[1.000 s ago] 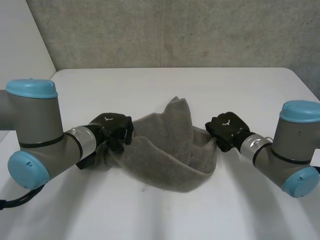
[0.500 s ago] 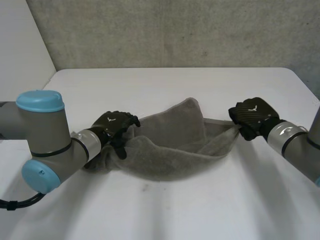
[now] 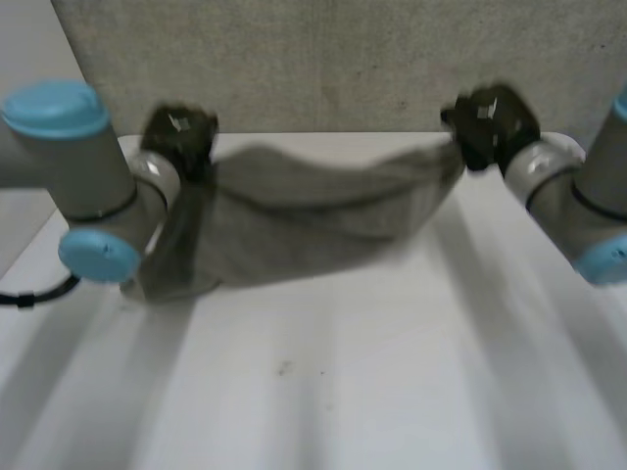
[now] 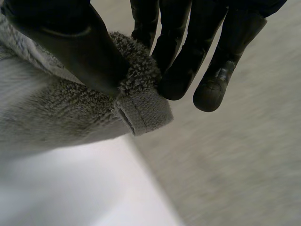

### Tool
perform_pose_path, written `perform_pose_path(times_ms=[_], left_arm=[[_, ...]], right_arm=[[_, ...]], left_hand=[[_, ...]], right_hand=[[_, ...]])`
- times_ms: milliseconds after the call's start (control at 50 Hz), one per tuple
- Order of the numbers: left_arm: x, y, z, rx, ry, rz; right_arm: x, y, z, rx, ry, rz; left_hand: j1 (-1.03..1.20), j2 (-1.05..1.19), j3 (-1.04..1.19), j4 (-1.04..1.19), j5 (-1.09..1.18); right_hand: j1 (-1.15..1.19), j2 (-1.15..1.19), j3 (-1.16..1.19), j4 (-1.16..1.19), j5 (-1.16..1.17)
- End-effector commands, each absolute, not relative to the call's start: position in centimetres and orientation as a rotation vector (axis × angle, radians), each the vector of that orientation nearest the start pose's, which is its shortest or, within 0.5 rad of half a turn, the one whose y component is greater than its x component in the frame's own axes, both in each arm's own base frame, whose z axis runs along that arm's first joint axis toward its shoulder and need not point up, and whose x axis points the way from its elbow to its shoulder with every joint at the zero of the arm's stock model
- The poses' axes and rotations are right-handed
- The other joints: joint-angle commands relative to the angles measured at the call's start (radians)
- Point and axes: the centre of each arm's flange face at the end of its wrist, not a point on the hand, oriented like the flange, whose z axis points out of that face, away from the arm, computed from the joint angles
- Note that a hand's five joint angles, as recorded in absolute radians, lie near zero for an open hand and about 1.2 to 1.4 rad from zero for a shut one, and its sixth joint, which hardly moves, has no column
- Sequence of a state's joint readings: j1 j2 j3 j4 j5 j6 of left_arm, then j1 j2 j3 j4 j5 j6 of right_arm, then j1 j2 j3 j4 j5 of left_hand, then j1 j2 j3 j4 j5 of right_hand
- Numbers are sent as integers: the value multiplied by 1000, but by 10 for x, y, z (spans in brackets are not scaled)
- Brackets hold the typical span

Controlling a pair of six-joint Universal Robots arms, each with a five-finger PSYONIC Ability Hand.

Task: Fold the towel.

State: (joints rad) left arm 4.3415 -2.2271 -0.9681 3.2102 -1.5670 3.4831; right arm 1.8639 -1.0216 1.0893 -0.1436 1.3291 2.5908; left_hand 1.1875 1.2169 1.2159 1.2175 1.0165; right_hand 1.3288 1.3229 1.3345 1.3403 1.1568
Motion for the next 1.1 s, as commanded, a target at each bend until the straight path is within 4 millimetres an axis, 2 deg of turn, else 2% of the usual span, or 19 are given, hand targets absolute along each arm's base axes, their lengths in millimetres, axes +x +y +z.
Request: perform_pose_path(times_ms=[20,120,180,220,240,320,340,380,440,540,640,660,680,700,720,760,800,940,1100], left_arm=[[-276,-382,329,385,1915,-2598],[-269,-366,323,289,2060,-2620],[-262,-350,302,274,2186,-2531],[-253,-329,268,287,2323,-2378],[-252,-329,268,287,2323,-2377],[-238,-290,215,333,2513,-2133],[-238,-290,215,333,2513,-2132],[-232,-265,183,371,2616,-1977],[-230,-242,157,427,2701,-1835],[-237,-215,140,526,2768,-1730],[-237,-203,136,571,2788,-1679],[-237,-199,135,585,2793,-1663],[-237,-199,135,585,2793,-1663],[-237,-198,135,593,2799,-1652],[-237,-198,135,593,2799,-1652],[-237,-197,139,602,2799,-1645],[-237,-198,144,608,2787,-1657],[-247,-212,166,717,2654,-1778],[-274,-242,185,1016,2403,-1902]], right_arm=[[276,-392,336,-668,1586,-2562],[278,-385,329,-703,1650,-2489],[282,-377,315,-790,1731,-2383],[284,-373,306,-844,1778,-2313],[284,-368,296,-913,1822,-2235],[285,-357,273,-1071,1911,-2085],[284,-352,260,-1152,1956,-2018],[281,-348,245,-1227,2006,-1956],[276,-338,227,-1353,2062,-1873],[273,-330,211,-1443,2089,-1814],[268,-326,202,-1442,2126,-1765],[267,-324,199,-1443,2135,-1746],[266,-320,196,-1449,2142,-1728],[266,-320,196,-1449,2142,-1728],[265,-317,194,-1459,2146,-1717],[264,-314,193,-1459,2150,-1709],[263,-312,191,-1462,2154,-1698],[253,-304,180,-1455,2175,-1688],[248,-298,166,-1449,2190,-1673]], left_hand=[[209,179,180,179,205],[209,179,180,179,205],[209,179,180,179,205],[209,179,180,179,205],[209,179,180,179,205],[209,179,180,179,205],[209,179,180,179,205],[209,179,180,179,205],[209,179,180,179,205],[209,179,180,179,205],[209,179,180,179,205],[-6,-35,-34,-36,-9],[-8,-37,-36,-38,-12],[-276,-305,-304,-305,-279],[-278,-308,-307,-308,-282],[-784,-813,-812,-814,-787],[-940,-970,-969,-970,-944],[-986,-1015,-1014,-1016,-989],[-980,-1009,-1008,-1010,-983]], right_hand=[[67,73,62,56,65],[67,73,62,56,65],[67,73,62,56,65],[67,73,62,56,65],[67,73,62,56,65],[67,73,62,56,65],[67,73,62,56,65],[67,73,62,56,65],[67,73,62,56,65],[67,73,62,56,65],[67,73,62,56,65],[67,73,62,56,65],[67,73,62,56,65],[67,73,62,56,65],[67,73,62,56,65],[67,73,62,56,65],[67,73,62,56,65],[67,73,62,56,65],[67,73,62,56,65]])
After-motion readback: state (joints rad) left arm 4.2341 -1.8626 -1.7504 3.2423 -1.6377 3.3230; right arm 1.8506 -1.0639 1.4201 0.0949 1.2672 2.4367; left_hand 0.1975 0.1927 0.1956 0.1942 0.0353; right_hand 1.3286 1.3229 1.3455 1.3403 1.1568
